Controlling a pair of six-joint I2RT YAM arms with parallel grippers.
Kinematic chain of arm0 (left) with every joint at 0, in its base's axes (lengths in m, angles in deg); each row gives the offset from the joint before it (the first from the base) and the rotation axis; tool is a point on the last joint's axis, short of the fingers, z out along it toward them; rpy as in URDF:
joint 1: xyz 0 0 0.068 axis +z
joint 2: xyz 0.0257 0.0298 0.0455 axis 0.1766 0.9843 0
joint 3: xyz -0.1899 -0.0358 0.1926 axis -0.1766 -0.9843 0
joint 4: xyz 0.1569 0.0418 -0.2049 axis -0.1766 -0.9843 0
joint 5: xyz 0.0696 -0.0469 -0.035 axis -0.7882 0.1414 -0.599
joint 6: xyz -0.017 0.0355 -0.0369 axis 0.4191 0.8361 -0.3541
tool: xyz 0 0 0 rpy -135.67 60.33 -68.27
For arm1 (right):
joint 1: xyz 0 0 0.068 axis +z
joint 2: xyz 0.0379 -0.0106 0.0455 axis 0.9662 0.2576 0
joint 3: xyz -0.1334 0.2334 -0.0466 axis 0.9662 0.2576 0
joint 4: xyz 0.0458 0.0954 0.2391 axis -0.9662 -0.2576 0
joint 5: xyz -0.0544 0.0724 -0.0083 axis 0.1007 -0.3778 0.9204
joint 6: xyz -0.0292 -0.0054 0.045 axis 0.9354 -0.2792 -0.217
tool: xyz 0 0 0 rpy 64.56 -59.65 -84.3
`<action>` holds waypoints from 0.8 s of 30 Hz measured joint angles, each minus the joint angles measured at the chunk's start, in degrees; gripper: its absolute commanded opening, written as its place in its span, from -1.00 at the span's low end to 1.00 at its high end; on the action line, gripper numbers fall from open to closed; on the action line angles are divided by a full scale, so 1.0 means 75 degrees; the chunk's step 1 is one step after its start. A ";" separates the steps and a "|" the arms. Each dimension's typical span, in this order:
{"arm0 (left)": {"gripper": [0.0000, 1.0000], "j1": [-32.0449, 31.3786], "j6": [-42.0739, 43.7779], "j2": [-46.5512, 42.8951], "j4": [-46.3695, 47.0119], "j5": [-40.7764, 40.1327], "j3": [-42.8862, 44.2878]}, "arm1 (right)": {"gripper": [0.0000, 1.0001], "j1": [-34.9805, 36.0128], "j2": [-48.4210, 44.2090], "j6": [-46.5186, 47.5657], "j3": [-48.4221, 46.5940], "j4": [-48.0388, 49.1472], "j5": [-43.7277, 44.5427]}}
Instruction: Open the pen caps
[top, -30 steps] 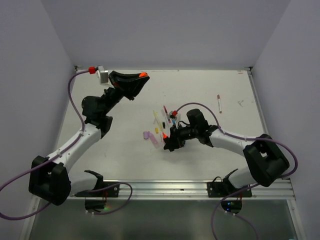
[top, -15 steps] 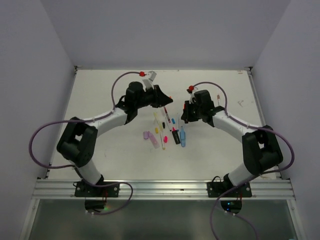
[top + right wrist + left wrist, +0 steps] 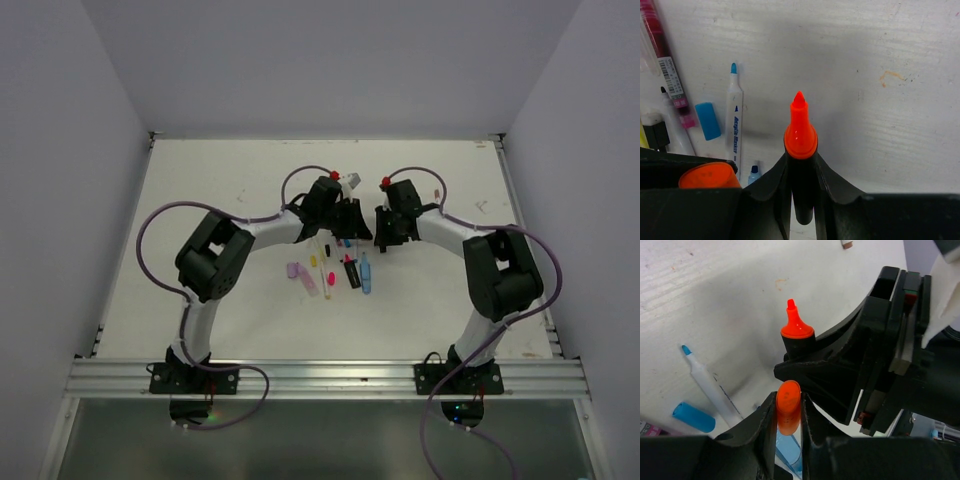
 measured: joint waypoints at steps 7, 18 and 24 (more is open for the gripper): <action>-0.22 -0.0012 0.0006 0.0254 -0.0417 -0.0417 0.0052 | -0.33 0.0000 0.0210 -0.0009 -0.0058 0.0003 -0.0009; 0.20 -0.0015 0.0017 0.0038 -0.0679 -0.1084 -0.0044 | 0.13 0.0000 -0.0015 -0.0035 -0.0070 -0.0050 0.0175; 0.56 -0.0015 0.0108 -0.1594 -0.0941 -0.1600 -0.0542 | 0.59 -0.0093 -0.1061 -0.0064 -0.0073 -0.0146 0.1221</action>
